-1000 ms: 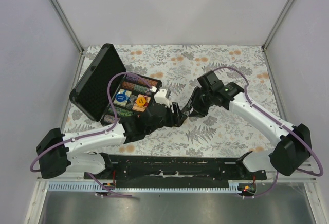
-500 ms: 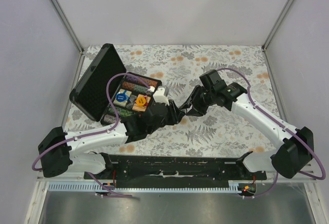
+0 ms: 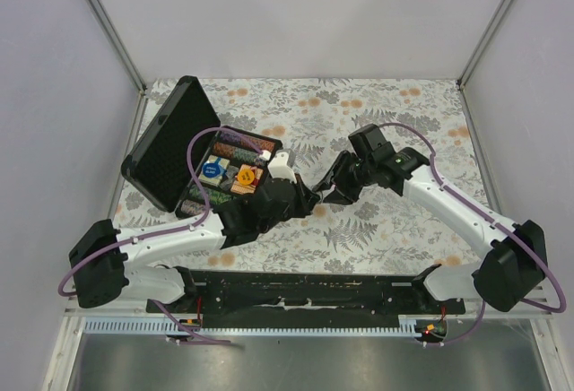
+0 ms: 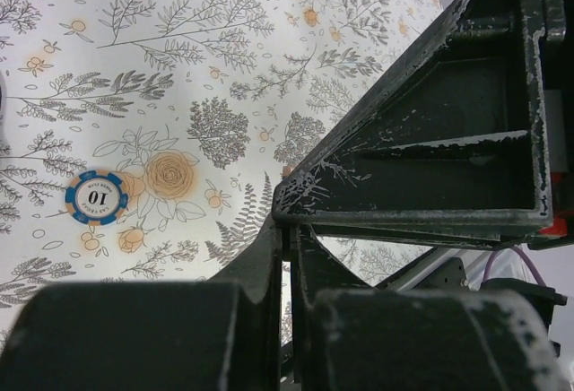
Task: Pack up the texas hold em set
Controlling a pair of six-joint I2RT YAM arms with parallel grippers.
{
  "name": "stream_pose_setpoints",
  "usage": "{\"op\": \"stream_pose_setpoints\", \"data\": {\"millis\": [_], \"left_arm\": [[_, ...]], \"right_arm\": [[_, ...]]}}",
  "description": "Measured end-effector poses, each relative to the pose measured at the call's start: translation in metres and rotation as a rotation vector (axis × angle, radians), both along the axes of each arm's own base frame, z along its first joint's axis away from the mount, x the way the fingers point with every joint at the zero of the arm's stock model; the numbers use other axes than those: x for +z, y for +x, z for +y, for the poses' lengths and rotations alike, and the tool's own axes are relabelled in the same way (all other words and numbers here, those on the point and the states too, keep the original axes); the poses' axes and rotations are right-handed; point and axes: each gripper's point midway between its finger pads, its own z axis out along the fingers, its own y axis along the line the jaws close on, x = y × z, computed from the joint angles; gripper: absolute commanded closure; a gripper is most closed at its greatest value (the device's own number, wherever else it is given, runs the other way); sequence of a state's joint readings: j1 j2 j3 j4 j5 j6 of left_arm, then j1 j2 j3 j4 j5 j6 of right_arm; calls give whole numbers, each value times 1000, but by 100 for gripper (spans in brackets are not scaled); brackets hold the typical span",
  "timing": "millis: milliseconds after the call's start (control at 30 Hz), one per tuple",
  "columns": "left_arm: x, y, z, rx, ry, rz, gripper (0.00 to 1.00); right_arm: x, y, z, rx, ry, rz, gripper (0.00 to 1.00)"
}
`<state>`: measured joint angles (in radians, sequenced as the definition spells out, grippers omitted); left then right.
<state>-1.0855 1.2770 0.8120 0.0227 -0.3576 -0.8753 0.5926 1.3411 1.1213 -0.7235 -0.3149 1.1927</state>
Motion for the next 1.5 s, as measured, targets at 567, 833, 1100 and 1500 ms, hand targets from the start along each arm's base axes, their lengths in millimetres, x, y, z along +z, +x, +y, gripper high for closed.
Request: {"op": "stream_pose_setpoints", "data": {"millis": [567, 833, 1100, 1500], "left_arm": [[-26, -14, 107, 134, 410, 102, 98], [-50, -23, 172, 161, 629, 261, 98], [-77, -28, 203, 144, 798, 387, 98], [-79, -25, 210, 128, 839, 399, 98]], "right_arm": [[-21, -10, -35, -16, -109, -34, 25], [-29, -13, -44, -6, -155, -38, 25], [-29, -13, -45, -2, -158, -42, 25], [-29, -12, -46, 1, -161, -45, 25]]}}
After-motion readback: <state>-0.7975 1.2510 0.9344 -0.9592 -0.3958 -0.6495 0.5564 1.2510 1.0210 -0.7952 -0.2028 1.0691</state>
